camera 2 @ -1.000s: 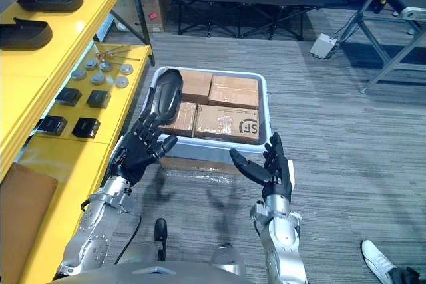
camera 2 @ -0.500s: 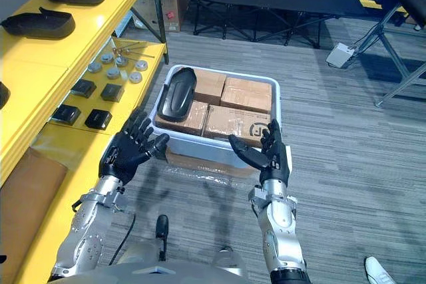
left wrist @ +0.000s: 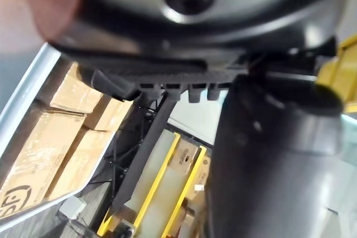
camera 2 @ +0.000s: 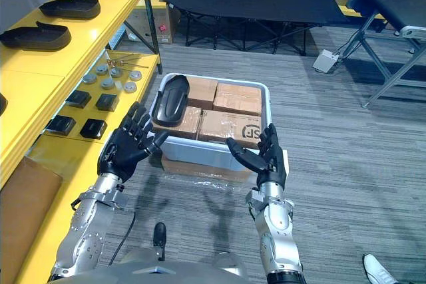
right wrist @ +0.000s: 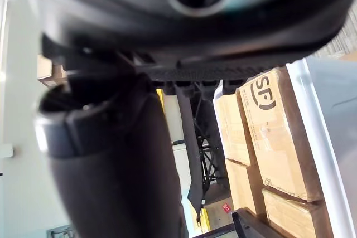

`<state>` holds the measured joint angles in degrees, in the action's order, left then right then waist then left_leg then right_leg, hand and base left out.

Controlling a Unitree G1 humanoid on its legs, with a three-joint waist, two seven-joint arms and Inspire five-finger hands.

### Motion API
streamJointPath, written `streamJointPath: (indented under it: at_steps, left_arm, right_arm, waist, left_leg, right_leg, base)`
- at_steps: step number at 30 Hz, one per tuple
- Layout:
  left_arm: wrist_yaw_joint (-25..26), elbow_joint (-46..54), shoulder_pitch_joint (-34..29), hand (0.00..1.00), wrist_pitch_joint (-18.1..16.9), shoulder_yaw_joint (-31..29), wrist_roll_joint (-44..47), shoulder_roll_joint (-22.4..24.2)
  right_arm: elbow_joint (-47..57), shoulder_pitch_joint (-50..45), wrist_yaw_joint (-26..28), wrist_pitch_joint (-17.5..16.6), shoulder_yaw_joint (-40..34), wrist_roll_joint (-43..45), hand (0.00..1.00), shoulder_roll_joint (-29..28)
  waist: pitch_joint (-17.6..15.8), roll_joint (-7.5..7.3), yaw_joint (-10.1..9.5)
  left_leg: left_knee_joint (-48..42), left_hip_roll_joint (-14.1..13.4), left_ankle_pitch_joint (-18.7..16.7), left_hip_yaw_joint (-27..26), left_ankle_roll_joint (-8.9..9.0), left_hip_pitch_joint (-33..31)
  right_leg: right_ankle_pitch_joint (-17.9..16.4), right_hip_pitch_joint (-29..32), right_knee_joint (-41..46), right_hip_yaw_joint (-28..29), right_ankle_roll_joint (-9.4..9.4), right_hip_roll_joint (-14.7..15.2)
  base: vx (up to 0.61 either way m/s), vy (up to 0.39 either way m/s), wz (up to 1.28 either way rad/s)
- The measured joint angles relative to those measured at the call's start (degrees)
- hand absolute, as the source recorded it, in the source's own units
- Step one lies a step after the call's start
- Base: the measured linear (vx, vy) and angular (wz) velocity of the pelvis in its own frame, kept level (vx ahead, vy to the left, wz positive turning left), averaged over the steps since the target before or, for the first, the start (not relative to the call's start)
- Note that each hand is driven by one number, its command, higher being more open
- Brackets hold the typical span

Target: Walk over and take three plastic housings, then place them on the shelf

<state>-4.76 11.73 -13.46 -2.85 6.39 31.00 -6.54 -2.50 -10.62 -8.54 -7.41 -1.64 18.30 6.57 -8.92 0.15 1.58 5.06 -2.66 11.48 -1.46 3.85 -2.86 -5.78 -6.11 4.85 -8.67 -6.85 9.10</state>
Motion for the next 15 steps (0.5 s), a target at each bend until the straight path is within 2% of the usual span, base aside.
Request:
streamJointPath:
  at_steps: [4, 10, 12, 13, 14, 15]
  left_arm:
    - [-0.4, -0.7, -0.1, 1.0, 0.8, 0.0, 0.1, 0.0]
    - [-1.3, -1.2, -1.1, 1.0, 2.8, 0.7, 0.1, -0.1]
    - [-1.1, -1.4, -0.5, 1.0, 2.8, 1.1, 0.0, -1.1]
    - [-1.0, -2.5, 1.0, 1.0, 2.5, 1.8, -0.1, -2.1]
    - [-0.7, -4.2, 2.7, 1.0, 2.4, 2.3, -0.4, -3.2]
    - [-0.6, -5.2, 3.4, 1.0, 2.2, 2.3, -0.9, -3.4]
  right_arm:
    - [-2.4, 0.9, 1.0, 0.5, 0.0, -0.2, 1.0, 0.1]
    - [-18.1, 8.7, -1.1, 0.9, 0.1, -4.4, 1.0, 3.2]
    - [-25.2, 16.8, -3.8, 0.9, -0.2, -4.3, 1.0, 5.0]
    - [-29.3, 23.4, -5.7, 0.9, -0.7, -3.9, 1.0, 6.7]
    - [-33.4, 30.7, -7.7, 0.9, -1.6, -3.4, 1.0, 8.3]
    - [-35.2, 33.9, -8.7, 0.9, -1.8, -3.3, 1.0, 9.2]
  waist:
    - [0.0, -0.04, -0.19]
    - [0.0, 0.17, -2.43]
    - [-0.6, 0.14, -3.95]
    - [-2.3, 0.29, -5.29]
    - [-4.4, -0.49, -6.63]
    - [-5.4, -0.74, -7.5]
  left_leg:
    - [0.0, 0.0, 0.1, 0.3, -0.07, 0.0]
    - [0.0, 0.2, 1.4, 4.1, 0.33, -3.1]
    - [0.0, -0.4, 1.5, 4.8, 0.16, -6.0]
    - [0.0, -0.9, 1.3, 4.9, 0.53, -7.7]
    - [-0.6, -0.9, 0.8, 4.8, 0.79, -9.3]
    - [-2.6, -0.7, 1.1, 4.8, -0.19, -10.3]
  right_leg:
    - [0.1, -0.2, 0.0, -0.3, -0.09, 0.0]
    - [0.1, 0.8, 0.3, -3.9, -0.08, -0.7]
    - [0.7, 2.5, 0.0, -5.9, 0.32, -1.5]
    - [1.3, 3.3, -0.4, -7.3, 0.69, -1.9]
    - [2.0, 3.8, -1.9, -8.5, 1.34, -1.3]
    - [2.2, 4.2, -2.1, -8.8, 1.25, -1.1]
  base:
    - [0.0, -0.003, 0.02]
    - [-0.04, -0.018, 0.3]
    - [-0.1, -0.021, 0.48]
    - [-0.15, 0.012, 0.66]
    - [-0.14, 0.011, 0.54]
    - [-0.07, 0.028, 0.3]
